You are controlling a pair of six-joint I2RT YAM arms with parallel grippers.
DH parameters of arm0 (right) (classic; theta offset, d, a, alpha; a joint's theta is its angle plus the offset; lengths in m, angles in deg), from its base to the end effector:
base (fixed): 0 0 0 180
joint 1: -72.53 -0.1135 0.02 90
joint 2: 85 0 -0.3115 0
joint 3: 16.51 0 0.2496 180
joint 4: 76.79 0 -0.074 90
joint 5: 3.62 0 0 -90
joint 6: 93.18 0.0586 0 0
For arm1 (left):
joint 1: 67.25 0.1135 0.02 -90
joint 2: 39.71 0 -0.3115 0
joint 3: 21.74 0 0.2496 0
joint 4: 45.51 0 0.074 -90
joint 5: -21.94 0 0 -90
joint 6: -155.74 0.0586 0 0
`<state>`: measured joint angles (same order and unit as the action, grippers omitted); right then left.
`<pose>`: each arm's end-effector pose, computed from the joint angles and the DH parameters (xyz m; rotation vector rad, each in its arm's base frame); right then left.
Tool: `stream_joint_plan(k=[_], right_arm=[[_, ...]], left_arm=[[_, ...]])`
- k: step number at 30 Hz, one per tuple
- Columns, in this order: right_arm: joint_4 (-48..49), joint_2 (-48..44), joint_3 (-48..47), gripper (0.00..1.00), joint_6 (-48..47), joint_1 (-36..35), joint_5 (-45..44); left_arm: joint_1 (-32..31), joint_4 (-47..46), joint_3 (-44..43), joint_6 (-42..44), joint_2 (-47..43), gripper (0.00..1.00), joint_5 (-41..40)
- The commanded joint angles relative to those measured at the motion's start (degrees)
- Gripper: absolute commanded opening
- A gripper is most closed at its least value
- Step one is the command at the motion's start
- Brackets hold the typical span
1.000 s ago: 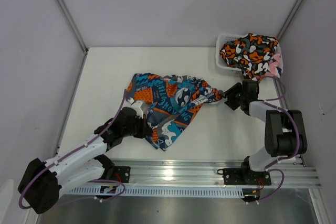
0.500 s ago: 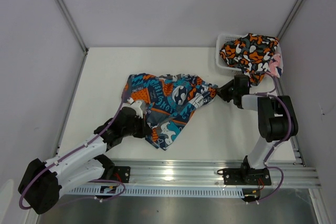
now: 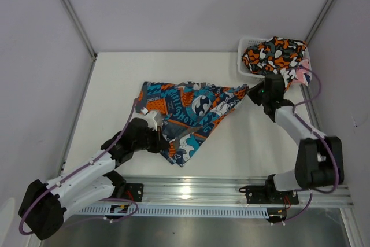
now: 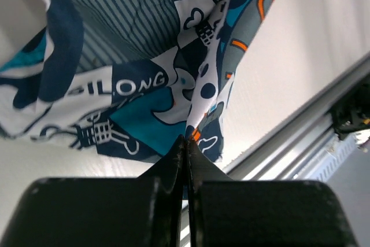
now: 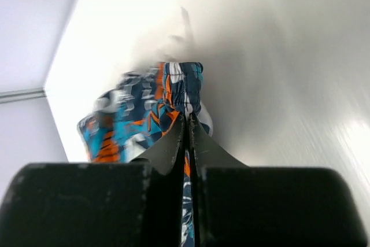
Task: Fold and stack the shorts
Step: Flatten the shorts out
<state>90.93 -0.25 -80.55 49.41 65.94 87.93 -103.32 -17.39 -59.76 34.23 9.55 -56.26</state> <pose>0.3338 0.0402 0.2632 0.8499 2.0439 0.6196 0.1248 -0.1057 0.2176 0.2114 2.3780 -0.8322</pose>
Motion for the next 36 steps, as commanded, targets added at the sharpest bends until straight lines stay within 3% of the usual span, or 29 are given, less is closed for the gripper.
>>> stream_joint_plan(k=[1,4,9,10,18,22,28,36], right_arm=[[-16.1,-12.8,-5.5,0.00,-6.0,-0.4,-9.2],[-25.1,-20.8,-8.3,0.00,-8.6,-0.5,-13.8],[-38.5,-23.1,-18.6,0.00,-12.4,1.1,-14.1],[-39.6,-23.2,-22.0,0.00,-13.4,1.1,-13.9],[-47.2,-24.5,-32.3,0.00,-15.2,1.1,-8.4],[-47.9,-27.2,-34.7,0.00,-14.1,-1.2,-5.5],[-49.2,-31.7,-42.9,0.00,-13.3,-6.5,-2.3],[-41.9,-40.3,-45.6,0.00,-6.9,-6.9,14.4]], left_arm=[[-0.1,-0.6,-3.6,0.7,-2.3,0.00,5.1],[-1.1,3.4,-8.9,2.1,-4.8,0.00,5.0],[-1.1,16.2,-19.8,6.6,-8.6,0.00,2.5],[-1.1,18.1,-25.3,7.3,-9.0,0.00,2.5],[-1.1,30.5,-43.5,11.8,-10.5,0.00,9.1],[-1.1,34.8,-50.7,12.8,-11.5,0.00,5.2],[-1.1,40.9,-68.8,16.9,-10.0,0.00,-3.1],[-1.1,39.9,-81.5,19.7,-12.1,0.00,-4.8]])
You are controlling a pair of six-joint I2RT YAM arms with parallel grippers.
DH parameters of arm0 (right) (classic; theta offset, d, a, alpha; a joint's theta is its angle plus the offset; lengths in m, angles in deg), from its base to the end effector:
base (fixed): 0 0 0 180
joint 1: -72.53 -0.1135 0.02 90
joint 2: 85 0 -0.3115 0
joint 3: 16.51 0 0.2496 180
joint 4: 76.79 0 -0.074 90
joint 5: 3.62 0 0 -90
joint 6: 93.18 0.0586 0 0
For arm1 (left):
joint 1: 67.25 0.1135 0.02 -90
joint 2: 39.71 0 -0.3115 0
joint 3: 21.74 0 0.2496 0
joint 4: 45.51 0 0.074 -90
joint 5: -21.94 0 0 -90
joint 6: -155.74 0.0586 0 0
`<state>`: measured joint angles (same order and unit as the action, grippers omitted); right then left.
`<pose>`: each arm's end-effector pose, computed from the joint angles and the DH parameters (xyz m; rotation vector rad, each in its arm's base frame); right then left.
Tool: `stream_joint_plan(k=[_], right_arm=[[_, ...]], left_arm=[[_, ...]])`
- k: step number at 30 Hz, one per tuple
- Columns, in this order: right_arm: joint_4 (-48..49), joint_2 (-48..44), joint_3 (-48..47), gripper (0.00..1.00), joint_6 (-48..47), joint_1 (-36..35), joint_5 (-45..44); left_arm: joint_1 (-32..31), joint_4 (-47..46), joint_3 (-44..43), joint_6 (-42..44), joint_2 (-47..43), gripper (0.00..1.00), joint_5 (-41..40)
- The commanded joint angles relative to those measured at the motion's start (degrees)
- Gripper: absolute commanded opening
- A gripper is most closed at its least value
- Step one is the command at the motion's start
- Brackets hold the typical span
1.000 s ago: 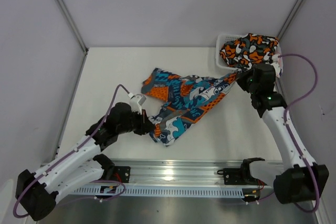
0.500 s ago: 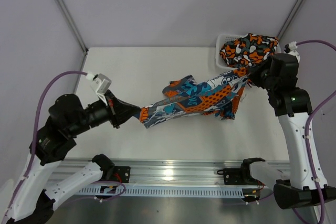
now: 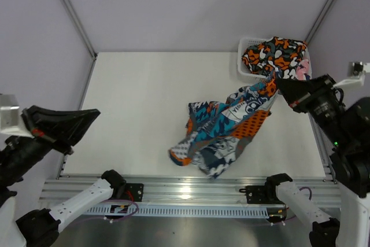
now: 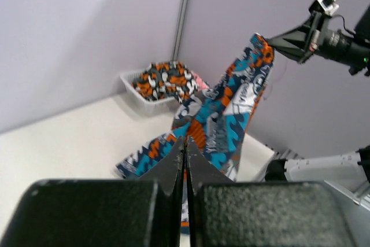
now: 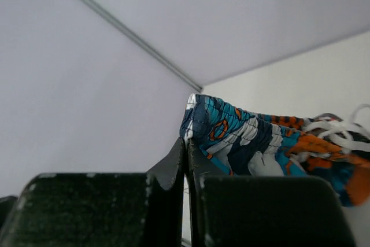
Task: Fold and stack the shorts
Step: Flatten the shorts out
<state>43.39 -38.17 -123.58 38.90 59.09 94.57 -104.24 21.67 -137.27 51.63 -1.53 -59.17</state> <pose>0.0591 0.0227 0.5583 0.2887 1.6055 0.8665 -0.0377 0.0171 0.5729 0.4175 1.3875 -0.8450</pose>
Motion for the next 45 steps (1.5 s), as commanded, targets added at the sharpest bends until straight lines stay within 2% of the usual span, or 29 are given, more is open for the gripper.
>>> stream_joint_plan(k=[1,3,5,6,7,8,10,11,12,18,20,23,24,27,30,37,43,45], right_arm=[[6.2,-3.1,-2.5,0.00,4.3,0.2,8.6],[5.1,-3.6,-3.0,0.00,5.6,1.4,10.6],[3.5,-2.8,-3.5,0.00,5.2,3.0,11.5],[2.8,-2.4,-2.6,0.00,4.9,3.5,11.6],[2.8,-2.5,-1.5,0.00,5.0,3.9,11.2],[3.5,-2.8,-0.3,0.00,5.2,4.3,10.9],[3.7,-3.1,2.8,0.00,5.5,4.7,8.4],[3.5,-3.1,3.6,0.00,5.6,4.7,7.5],[3.5,-2.9,4.8,0.00,5.5,4.7,6.5],[3.9,-1.2,9.0,0.00,5.7,4.6,0.3],[4.8,0.2,11.2,0.00,5.6,3.8,-1.7],[7.4,2.9,14.4,0.00,6.1,-0.2,-5.7],[8.0,3.7,14.9,0.00,6.1,-1.8,-7.3],[8.8,6.9,14.7,0.00,5.8,-7.3,-17.7],[10.4,9.2,13.7,0.00,5.7,-9.1,-20.8],[8.7,16.1,7.0,0.00,4.0,-10.9,-25.8],[8.6,17.6,5.9,0.00,3.3,-12.3,-28.3],[8.5,17.8,5.7,0.00,3.1,-12.3,-28.7]], left_arm=[[-0.2,1.0,-5.8,2.4,-1.2,0.00,-1.9],[-0.2,1.9,-6.0,2.0,-0.2,0.00,-1.3],[-0.2,0.8,-1.1,1.2,0.2,0.00,2.3],[-0.2,-0.8,5.1,0.5,-0.8,0.03,3.9],[-0.2,-6.8,13.3,-2.0,-2.0,0.17,7.9],[-0.2,-10.5,17.3,-3.5,-3.1,0.24,9.9],[-0.2,-20.9,32.3,-8.0,-6.7,0.39,13.0],[-0.2,-23.6,35.2,-9.1,-7.6,0.41,14.5],[-0.2,-25.7,42.0,-10.6,-8.8,0.43,14.6],[-3.1,-34.0,53.3,-12.5,-9.6,0.47,12.0],[-5.8,-35.9,54.9,-12.7,-8.6,0.48,9.4],[-15.4,-39.6,57.8,-12.0,-4.3,0.50,0.4],[-21.2,-41.9,57.9,-11.6,-2.9,0.52,-5.1],[-30.1,-47.4,58.0,-11.5,3.5,0.62,-13.9],[-34.5,-49.9,56.6,-13.3,10.9,0.72,-16.3],[-41.7,-51.4,50.4,-20.2,27.9,0.82,-24.2],[-41.8,-62.1,52.0,-24.7,37.4,0.84,-18.6],[-42.4,-63.7,52.2,-25.0,38.9,0.84,-19.2]])
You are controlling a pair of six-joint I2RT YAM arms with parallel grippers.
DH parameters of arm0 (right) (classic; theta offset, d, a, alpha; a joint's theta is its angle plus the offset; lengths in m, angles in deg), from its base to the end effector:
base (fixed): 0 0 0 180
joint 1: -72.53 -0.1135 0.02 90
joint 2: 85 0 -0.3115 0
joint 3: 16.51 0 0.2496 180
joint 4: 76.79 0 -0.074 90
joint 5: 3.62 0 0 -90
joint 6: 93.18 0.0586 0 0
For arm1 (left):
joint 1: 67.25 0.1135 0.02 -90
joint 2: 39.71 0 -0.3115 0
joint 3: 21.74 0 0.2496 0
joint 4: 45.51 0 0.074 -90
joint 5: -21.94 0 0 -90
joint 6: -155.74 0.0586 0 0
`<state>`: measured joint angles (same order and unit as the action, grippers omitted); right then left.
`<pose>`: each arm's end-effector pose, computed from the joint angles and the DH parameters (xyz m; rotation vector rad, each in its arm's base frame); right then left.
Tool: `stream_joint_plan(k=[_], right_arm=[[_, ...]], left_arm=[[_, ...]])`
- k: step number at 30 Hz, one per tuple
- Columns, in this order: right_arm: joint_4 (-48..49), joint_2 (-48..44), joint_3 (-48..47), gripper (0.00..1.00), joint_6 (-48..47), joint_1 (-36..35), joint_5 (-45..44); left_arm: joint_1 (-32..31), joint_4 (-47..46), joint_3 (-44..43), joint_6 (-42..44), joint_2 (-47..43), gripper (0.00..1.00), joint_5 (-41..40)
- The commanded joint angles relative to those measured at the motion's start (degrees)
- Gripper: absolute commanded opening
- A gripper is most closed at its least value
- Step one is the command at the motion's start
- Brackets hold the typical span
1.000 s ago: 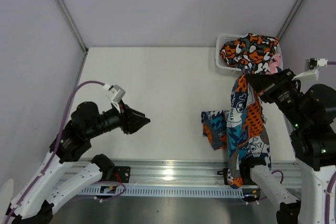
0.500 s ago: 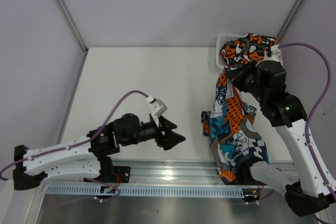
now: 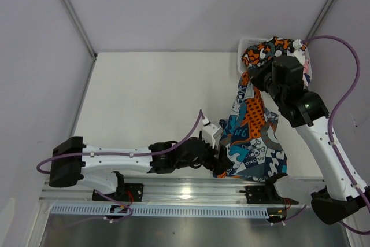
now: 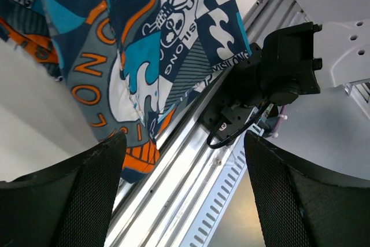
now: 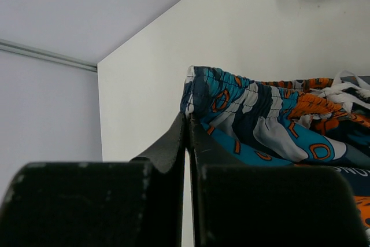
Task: Fold and stack the shorts
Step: Flatten the shorts out
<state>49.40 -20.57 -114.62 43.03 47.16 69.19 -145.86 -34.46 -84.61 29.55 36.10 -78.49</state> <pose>0.2020 0.0766 0.4882 0.5507 1.8655 0.5530 0.0711 -0.2990 0.3061 0.6610 2.0567 -1.0740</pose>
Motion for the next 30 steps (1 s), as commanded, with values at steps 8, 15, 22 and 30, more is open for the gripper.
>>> stream_joint_plan(k=[8,15,22,30], right_arm=[[1.4,1.8,-3.8,0.00,-1.4,-0.4,-5.1],[0.8,1.6,-1.9,0.00,-1.5,-0.5,-6.1],[1.1,1.5,-0.8,0.00,-1.5,-0.4,-5.9],[2.3,0.9,1.2,0.00,-1.0,-0.5,-5.3]], left_arm=[[-5.4,-1.4,-5.2,-1.5,8.9,0.84,-8.5],[-5.9,5.7,-10.2,-2.5,17.5,0.80,-9.2],[-5.9,9.3,-11.8,-3.5,23.6,0.76,-11.3],[-5.2,9.8,-13.9,-3.6,28.7,0.66,-10.7]])
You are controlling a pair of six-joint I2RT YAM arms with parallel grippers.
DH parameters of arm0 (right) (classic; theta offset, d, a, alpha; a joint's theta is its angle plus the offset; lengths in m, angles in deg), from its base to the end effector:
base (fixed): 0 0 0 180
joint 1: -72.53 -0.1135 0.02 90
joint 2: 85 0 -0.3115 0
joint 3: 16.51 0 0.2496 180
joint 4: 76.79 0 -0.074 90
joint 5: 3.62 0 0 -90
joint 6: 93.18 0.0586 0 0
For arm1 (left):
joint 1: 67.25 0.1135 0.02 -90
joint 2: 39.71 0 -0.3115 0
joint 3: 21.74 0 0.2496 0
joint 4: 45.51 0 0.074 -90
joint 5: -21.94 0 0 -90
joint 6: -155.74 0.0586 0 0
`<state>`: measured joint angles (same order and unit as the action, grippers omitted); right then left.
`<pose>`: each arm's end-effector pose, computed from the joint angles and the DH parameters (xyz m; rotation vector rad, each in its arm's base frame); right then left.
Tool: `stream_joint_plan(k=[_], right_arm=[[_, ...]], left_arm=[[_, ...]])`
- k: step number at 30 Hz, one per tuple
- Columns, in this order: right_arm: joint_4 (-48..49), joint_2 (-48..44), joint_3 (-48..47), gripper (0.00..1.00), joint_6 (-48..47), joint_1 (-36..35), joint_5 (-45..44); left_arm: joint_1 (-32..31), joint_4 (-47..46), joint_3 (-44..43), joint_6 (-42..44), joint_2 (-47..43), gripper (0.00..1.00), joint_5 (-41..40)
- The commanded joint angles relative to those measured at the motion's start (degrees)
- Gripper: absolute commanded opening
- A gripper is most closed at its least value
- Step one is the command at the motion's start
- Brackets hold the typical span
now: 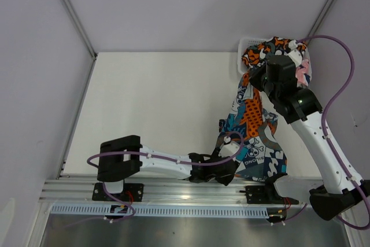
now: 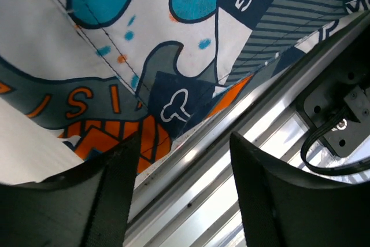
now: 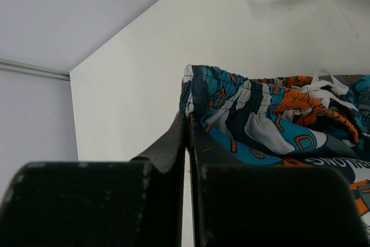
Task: Fold and stack the shorts
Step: Flatten the shorts out
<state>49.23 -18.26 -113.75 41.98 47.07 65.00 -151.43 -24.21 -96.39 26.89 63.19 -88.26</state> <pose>0.2168 0.0796 0.4751 0.5750 1.8916 0.4416 0.0600 -0.3890 0.2008 0.7937 2.3168 -0.5837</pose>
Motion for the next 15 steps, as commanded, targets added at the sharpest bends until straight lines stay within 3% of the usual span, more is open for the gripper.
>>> stream_joint_plan(k=[1,5,10,15], right_arm=[[2.5,-1.6,0.4,0.00,0.0,-0.4,-1.0],[3.0,-2.1,1.7,0.00,0.1,-0.3,-0.8],[3.4,-2.8,2.6,0.00,0.3,-0.4,-0.3],[3.8,-3.3,3.5,0.00,0.3,-0.3,0.4]], left_arm=[[0.6,-0.8,-2.1,-1.1,2.0,0.64,-0.2],[1.6,-1.9,-2.2,-1.2,3.5,0.61,0.0],[3.6,-3.4,-1.4,-1.8,4.7,0.48,1.6],[4.6,-3.9,-0.4,-2.3,5.9,0.44,2.2]])
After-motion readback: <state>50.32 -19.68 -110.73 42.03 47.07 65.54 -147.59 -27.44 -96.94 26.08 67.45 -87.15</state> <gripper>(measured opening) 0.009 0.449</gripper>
